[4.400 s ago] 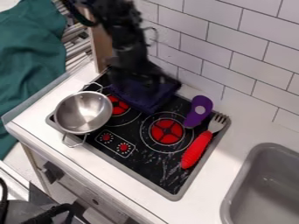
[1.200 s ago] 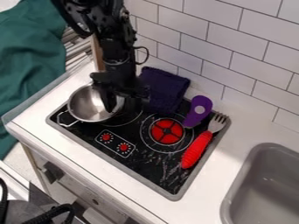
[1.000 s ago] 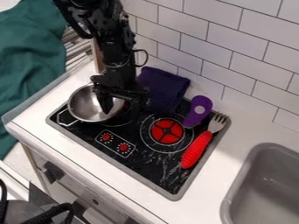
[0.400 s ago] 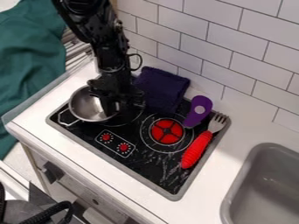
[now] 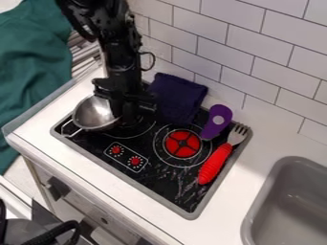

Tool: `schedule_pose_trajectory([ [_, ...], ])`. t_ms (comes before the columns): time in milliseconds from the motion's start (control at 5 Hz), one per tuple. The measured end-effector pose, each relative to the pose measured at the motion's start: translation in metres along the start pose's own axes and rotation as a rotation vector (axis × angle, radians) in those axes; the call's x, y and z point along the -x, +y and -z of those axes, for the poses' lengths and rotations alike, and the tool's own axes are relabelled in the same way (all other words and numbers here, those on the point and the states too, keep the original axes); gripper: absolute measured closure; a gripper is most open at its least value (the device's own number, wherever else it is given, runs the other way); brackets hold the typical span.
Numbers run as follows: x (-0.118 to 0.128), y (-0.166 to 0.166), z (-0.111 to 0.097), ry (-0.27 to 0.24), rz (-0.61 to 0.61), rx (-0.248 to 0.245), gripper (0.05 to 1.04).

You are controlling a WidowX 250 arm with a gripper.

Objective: Put the silver pot on the purple cloth

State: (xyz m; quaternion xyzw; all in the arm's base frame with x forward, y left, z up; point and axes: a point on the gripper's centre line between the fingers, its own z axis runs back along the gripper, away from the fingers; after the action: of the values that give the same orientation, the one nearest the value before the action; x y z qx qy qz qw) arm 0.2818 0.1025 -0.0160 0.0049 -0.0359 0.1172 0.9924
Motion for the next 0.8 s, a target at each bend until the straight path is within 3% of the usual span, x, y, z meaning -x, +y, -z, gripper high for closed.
schedule_pose_trajectory([
  [200, -0.005, -0.004, -0.023, -0.075, -0.019, -0.024, 1.026],
  [600, -0.046, -0.039, -0.052, -0.170, 0.088, -0.064, 1.029],
  [800, -0.061, -0.055, -0.047, -0.159, 0.141, -0.074, 1.029],
])
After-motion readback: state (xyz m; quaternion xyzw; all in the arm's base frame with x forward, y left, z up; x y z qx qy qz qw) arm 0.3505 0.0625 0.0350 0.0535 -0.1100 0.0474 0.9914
